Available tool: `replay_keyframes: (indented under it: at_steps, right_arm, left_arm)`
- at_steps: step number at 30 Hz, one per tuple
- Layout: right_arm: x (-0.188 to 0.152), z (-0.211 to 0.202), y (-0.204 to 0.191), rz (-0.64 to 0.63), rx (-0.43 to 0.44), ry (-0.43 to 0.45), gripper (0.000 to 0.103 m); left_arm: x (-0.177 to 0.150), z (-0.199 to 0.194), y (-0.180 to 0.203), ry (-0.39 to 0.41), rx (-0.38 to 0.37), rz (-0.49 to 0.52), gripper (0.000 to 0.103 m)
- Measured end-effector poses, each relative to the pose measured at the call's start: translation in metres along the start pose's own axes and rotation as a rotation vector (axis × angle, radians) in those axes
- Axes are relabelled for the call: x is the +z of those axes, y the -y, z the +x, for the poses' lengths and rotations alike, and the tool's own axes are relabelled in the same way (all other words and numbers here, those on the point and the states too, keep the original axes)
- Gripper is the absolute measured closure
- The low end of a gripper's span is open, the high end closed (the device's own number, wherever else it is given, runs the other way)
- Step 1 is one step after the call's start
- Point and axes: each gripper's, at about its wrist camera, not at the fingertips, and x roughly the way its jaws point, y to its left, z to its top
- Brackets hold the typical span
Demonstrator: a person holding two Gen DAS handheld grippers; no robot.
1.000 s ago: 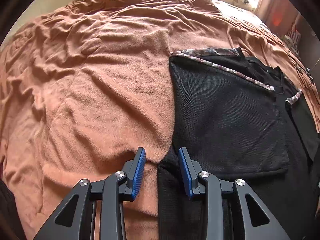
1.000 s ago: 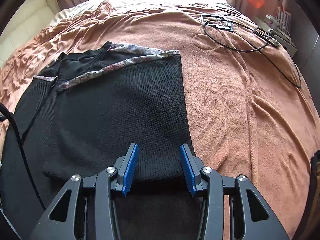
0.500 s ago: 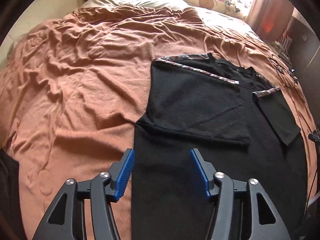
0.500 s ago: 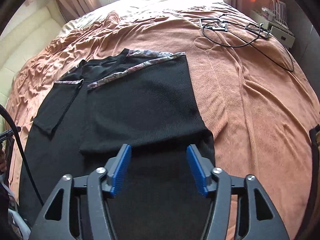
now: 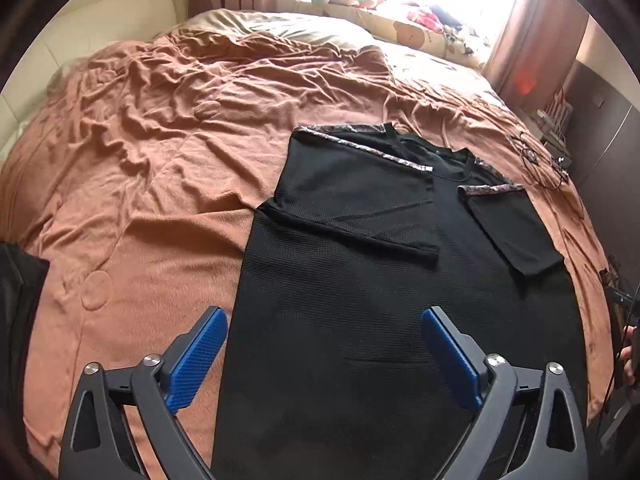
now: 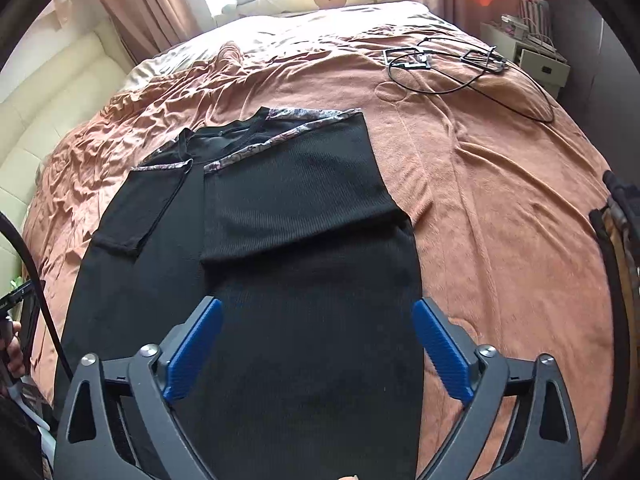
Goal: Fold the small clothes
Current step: 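Pull both grippers back and position them at the shirt's hem edge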
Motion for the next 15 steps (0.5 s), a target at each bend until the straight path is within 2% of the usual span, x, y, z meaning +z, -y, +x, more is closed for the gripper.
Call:
replay_keyframes:
  at_steps: [7,15]
  right_arm:
    - [-0.027,-0.035,-0.003,0.013,-0.023,0.039,0.000]
    - [-0.059,-0.065,-0.008,0.010,0.010,0.053,0.000]
  left_arm:
    - [-0.023,-0.036,-0.005,0.059,-0.003,-0.009,0.000]
    - [-0.057,-0.068,-0.015,0.095,-0.020,-0.026,0.000]
